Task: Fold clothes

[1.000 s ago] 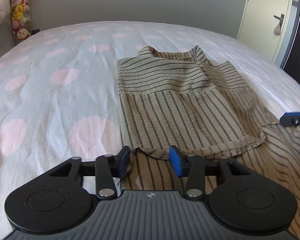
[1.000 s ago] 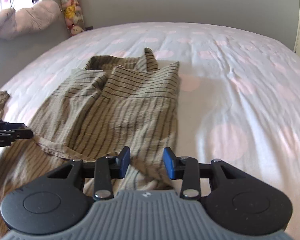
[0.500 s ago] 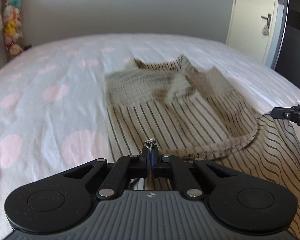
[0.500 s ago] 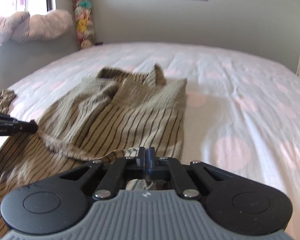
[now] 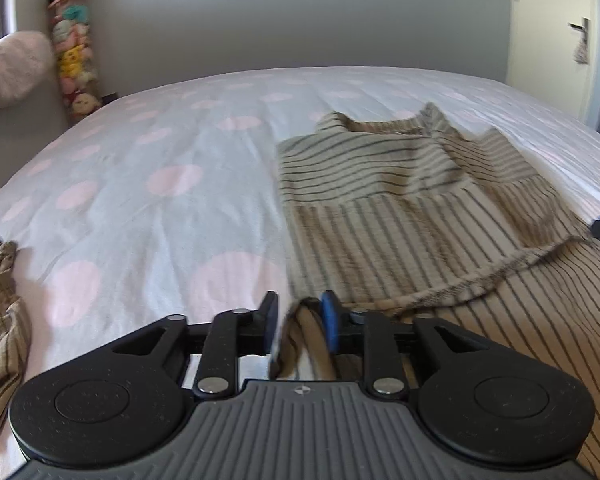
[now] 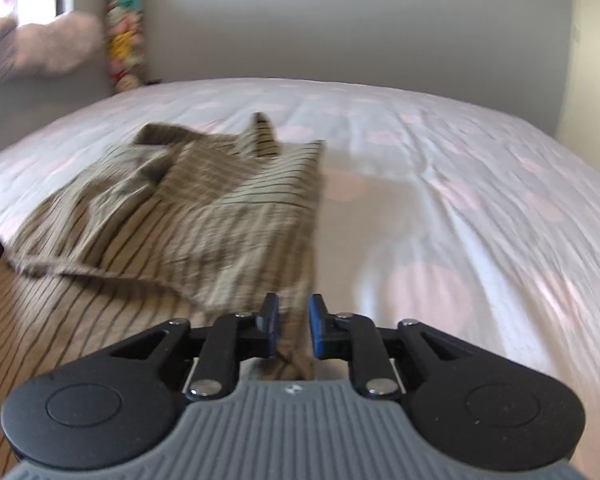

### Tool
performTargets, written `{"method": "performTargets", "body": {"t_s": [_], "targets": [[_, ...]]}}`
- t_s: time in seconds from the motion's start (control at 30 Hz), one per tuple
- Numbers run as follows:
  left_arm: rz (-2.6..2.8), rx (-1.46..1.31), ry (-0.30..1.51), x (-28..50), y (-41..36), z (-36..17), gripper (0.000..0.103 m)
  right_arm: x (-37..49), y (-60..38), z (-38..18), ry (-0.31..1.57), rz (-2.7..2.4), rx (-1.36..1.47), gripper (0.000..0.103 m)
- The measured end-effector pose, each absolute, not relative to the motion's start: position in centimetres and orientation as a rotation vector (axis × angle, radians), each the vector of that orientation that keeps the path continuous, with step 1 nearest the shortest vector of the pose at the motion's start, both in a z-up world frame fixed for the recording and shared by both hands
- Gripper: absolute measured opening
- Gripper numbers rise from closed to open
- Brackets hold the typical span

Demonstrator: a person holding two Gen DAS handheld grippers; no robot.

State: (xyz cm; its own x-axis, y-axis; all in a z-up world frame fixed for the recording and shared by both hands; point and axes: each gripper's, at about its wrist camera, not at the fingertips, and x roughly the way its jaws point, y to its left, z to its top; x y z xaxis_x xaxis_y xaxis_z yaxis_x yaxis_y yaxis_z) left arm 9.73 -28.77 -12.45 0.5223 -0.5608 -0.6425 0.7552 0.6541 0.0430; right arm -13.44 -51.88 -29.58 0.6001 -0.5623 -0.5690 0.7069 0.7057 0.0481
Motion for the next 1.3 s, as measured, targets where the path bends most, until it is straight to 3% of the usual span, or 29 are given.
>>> {"method": "performTargets", "body": {"t_s": [0.13, 0.23, 0.3, 0.33, 0.37, 0.6, 0.83, 0.9, 0.97, 1.2, 1.27, 1.3], "targets": [[-0.752, 0.293, 0.641, 10.4, -27.8, -12.1, 0.028, -15.0, -52.7, -29.6, 0.528, -0.808, 0.352, 0.024], [-0.750, 0.264, 0.653, 10.5, -27.1, -11.8, 0.029, -15.4, -52.3, -29.7, 0.535, -0.813, 0.360, 0.040], [-0.756, 0.231, 0.664, 10.4, -26.6, -11.5, 0.039, -15.7, -51.9, -29.4, 0.524, -0.799, 0.369, 0.049], [-0.757, 0.211, 0.668, 10.3, -26.3, -11.3, 0.051, -15.9, -51.7, -29.2, 0.519, -0.790, 0.377, 0.054], [-0.756, 0.192, 0.675, 10.2, -25.9, -11.2, 0.053, -16.1, -51.5, -29.1, 0.518, -0.785, 0.385, 0.057], [-0.787, 0.137, 0.720, 8.8, -24.0, -9.4, 0.053, -18.2, -50.4, -27.3, 0.502, -0.857, 0.438, 0.064], [-0.836, 0.153, 0.727, 8.0, -23.8, -6.9, 0.059, -20.7, -50.2, -24.9, 0.463, -0.825, 0.599, 0.069], [-0.866, 0.150, 0.742, 8.3, -23.9, -6.2, 0.064, -20.6, -49.9, -24.0, 0.484, -0.799, 0.578, 0.072], [-0.899, 0.165, 0.750, 9.1, -24.2, -5.3, 0.068, -20.1, -50.0, -22.8, 0.504, -0.764, 0.534, 0.084], [-1.002, 0.328, 0.650, 13.1, -27.2, -0.8, 0.074, -17.7, -51.3, -17.9, 0.531, -0.690, 0.320, 0.087], [-1.017, 0.374, 0.594, 14.1, -28.5, 0.4, 0.074, -16.9, -51.7, -16.4, 0.475, -0.673, 0.209, 0.103], [-1.022, 0.396, 0.565, 14.5, -29.2, 0.6, 0.074, -16.5, -52.0, -16.0, 0.451, -0.646, 0.158, 0.102]]}}
